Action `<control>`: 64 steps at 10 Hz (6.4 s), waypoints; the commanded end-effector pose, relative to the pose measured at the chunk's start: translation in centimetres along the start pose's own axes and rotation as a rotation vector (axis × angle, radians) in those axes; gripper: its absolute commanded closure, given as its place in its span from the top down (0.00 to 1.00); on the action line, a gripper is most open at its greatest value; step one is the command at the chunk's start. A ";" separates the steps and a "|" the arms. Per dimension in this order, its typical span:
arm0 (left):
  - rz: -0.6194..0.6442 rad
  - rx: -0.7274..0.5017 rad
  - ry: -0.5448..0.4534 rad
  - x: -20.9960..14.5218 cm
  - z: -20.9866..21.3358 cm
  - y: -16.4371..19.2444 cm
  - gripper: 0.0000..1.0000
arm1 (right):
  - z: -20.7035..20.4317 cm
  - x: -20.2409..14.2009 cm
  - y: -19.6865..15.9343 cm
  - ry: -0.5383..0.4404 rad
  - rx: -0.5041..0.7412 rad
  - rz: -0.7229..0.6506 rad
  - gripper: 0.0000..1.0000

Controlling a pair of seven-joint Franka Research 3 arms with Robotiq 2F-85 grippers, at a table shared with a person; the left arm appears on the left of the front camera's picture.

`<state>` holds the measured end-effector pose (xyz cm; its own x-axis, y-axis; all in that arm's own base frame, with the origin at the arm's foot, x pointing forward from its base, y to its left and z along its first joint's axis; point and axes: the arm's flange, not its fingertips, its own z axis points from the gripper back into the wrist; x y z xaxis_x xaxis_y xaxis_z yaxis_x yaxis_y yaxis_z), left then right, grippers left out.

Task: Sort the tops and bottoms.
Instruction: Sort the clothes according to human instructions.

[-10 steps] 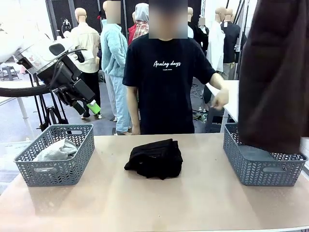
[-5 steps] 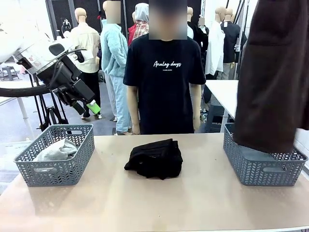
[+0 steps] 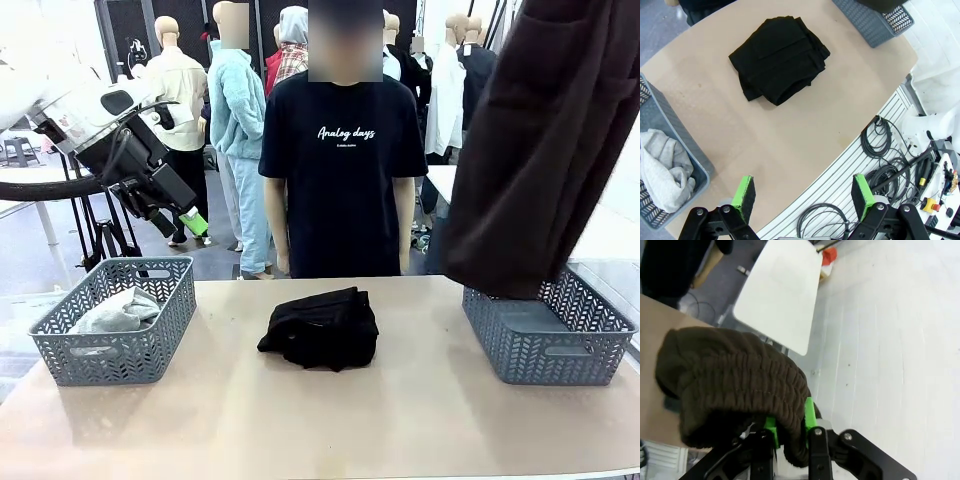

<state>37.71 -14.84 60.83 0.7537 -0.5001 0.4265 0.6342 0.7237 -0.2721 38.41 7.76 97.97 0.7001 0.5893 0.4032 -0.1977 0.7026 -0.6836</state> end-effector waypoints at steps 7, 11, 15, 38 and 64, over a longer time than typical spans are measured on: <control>0.003 -0.004 -0.005 0.1 0.1 0.0 1.00 | -13.4 0.1 -11.8 0.209 0.601 -0.195 0.00; 0.003 -0.004 -0.005 0.1 0.1 0.0 1.00 | -24.3 1.2 -12.3 0.372 0.679 -0.227 0.00; 0.003 -0.004 -0.005 0.1 0.1 0.0 1.00 | -22.5 -6.2 -4.5 0.285 0.662 -0.187 0.00; 0.003 -0.004 -0.005 0.1 0.1 0.0 1.00 | -59.4 -15.0 18.9 0.704 1.235 -0.054 0.00; 0.003 -0.004 -0.005 0.1 0.1 0.0 1.00 | -51.2 -10.5 19.0 0.403 0.990 0.125 1.00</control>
<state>37.73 -14.84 60.83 0.7539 -0.4999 0.4264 0.6340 0.7239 -0.2722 62.40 -5.54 49.60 0.7782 0.6279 0.0086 -0.6207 0.7671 0.1623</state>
